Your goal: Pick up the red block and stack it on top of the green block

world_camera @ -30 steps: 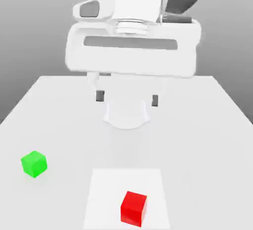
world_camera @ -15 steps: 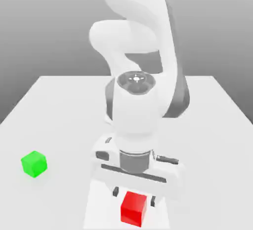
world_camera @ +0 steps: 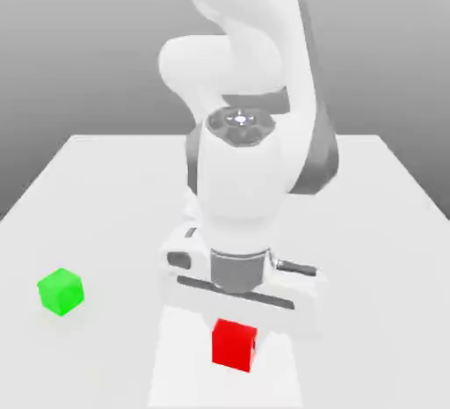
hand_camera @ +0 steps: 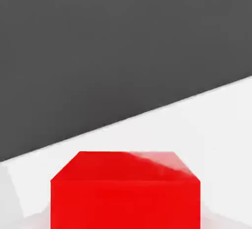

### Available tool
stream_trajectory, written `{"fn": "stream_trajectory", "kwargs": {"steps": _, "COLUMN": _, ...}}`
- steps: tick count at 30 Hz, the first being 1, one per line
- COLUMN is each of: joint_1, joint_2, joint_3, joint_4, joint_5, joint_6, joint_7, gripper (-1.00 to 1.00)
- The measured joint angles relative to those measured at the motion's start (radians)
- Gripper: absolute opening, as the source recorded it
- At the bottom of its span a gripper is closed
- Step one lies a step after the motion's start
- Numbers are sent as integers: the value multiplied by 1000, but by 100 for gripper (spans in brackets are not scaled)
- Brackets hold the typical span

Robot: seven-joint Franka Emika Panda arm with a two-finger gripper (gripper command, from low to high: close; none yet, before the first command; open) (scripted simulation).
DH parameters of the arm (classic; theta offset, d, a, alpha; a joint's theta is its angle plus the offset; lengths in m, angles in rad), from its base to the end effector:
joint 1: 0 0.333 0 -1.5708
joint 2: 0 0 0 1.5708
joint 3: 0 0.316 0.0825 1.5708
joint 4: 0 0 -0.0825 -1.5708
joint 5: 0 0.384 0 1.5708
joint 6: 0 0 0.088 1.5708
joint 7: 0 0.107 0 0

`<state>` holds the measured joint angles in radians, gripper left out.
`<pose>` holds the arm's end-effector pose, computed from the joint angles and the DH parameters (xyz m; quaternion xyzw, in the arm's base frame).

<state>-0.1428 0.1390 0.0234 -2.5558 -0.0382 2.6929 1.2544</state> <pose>0.4505 -0.0525 0.2167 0.7839 -0.6208 0.0028 0.0061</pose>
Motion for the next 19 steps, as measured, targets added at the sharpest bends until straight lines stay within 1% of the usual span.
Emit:
{"fn": "stream_trajectory", "kwargs": {"steps": 2, "joint_1": -57, "joint_2": -38, "joint_3": -62, "joint_4": -30, "joint_5": 4, "joint_6": -8, "joint_7": 57, "gripper": -100}}
{"fn": "stream_trajectory", "kwargs": {"steps": 7, "joint_1": -298, "joint_2": -141, "joint_3": -189, "joint_4": -112, "joint_5": 2, "joint_6": -27, "joint_7": 226, "gripper": -100}}
{"fn": "stream_trajectory", "kwargs": {"steps": 9, "joint_1": -384, "joint_2": -182, "joint_3": -221, "joint_4": -144, "joint_5": 3, "joint_6": -34, "joint_7": 291, "gripper": -100}}
{"fn": "stream_trajectory", "kwargs": {"steps": 11, "joint_1": -410, "joint_2": -171, "joint_3": -233, "joint_4": -161, "joint_5": 20, "joint_6": -6, "joint_7": 315, "gripper": -100}}
{"fn": "stream_trajectory", "kwargs": {"steps": 15, "joint_1": -416, "joint_2": -43, "joint_3": -211, "joint_4": -160, "joint_5": 96, "joint_6": 118, "joint_7": 273, "gripper": -100}}
{"fn": "stream_trajectory", "kwargs": {"steps": 16, "joint_1": -423, "joint_2": -11, "joint_3": -200, "joint_4": -159, "joint_5": 116, "joint_6": 148, "joint_7": 258, "gripper": 100}}
{"fn": "stream_trajectory", "kwargs": {"steps": 19, "joint_1": -423, "joint_2": -11, "joint_3": -200, "joint_4": -159, "joint_5": 116, "joint_6": 149, "joint_7": 258, "gripper": 100}}
